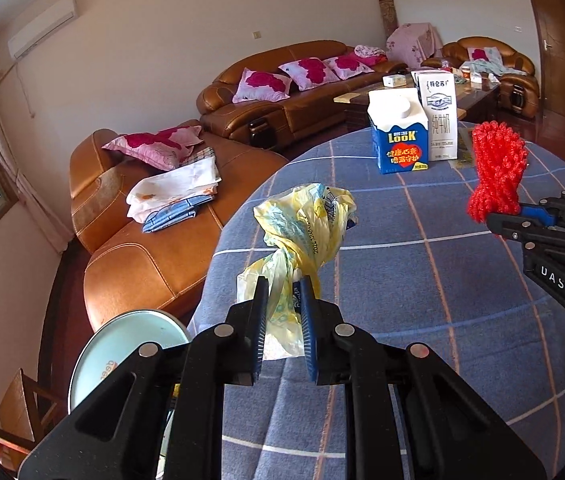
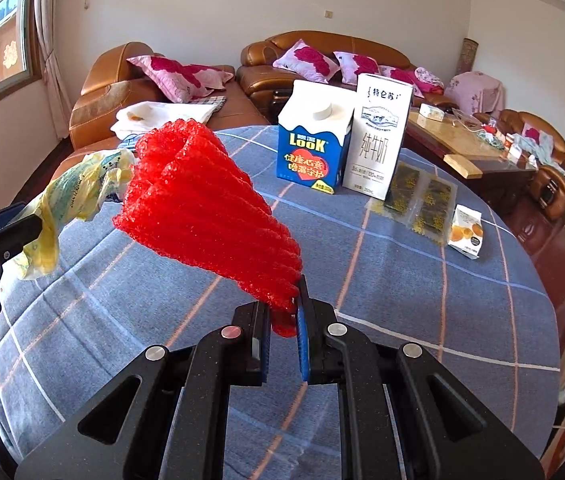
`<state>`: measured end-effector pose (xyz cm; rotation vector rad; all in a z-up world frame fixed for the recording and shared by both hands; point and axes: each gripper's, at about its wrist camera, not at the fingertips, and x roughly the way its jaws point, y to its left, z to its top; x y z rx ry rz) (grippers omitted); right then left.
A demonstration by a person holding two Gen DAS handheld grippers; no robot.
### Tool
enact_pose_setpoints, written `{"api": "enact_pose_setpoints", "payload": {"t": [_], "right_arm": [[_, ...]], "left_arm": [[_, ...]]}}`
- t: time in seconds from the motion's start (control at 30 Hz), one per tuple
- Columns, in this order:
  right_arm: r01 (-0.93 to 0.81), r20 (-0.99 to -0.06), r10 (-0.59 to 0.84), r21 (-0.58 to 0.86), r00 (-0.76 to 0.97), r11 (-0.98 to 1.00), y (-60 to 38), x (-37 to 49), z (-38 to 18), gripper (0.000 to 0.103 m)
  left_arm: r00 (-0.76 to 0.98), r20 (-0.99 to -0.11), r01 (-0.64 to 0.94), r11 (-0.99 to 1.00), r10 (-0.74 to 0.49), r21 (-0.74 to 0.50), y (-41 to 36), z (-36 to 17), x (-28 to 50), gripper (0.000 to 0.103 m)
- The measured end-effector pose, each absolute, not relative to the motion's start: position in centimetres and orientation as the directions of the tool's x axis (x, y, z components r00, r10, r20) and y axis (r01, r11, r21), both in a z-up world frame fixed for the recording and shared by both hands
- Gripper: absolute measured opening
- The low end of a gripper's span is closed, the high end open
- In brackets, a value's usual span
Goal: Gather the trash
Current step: 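Carry the yellow bag over the bin with the left tool while the right tool carries the mesh net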
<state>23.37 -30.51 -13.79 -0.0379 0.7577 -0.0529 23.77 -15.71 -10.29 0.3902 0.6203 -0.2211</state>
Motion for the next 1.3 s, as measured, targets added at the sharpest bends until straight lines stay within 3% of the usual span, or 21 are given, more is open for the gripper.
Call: {"api": "enact_pose_setpoints", "payload": {"t": [1.3], "right_arm": [[-0.180, -0.653, 0.101, -0.055, 0.750, 0.982, -17.4, 26.7, -13.6, 0.012]], "left_arm": [[0.829, -0.526, 0.006, 0.939, 0.187, 0.344, -2.4, -9.0, 21.6, 0.016]]}}
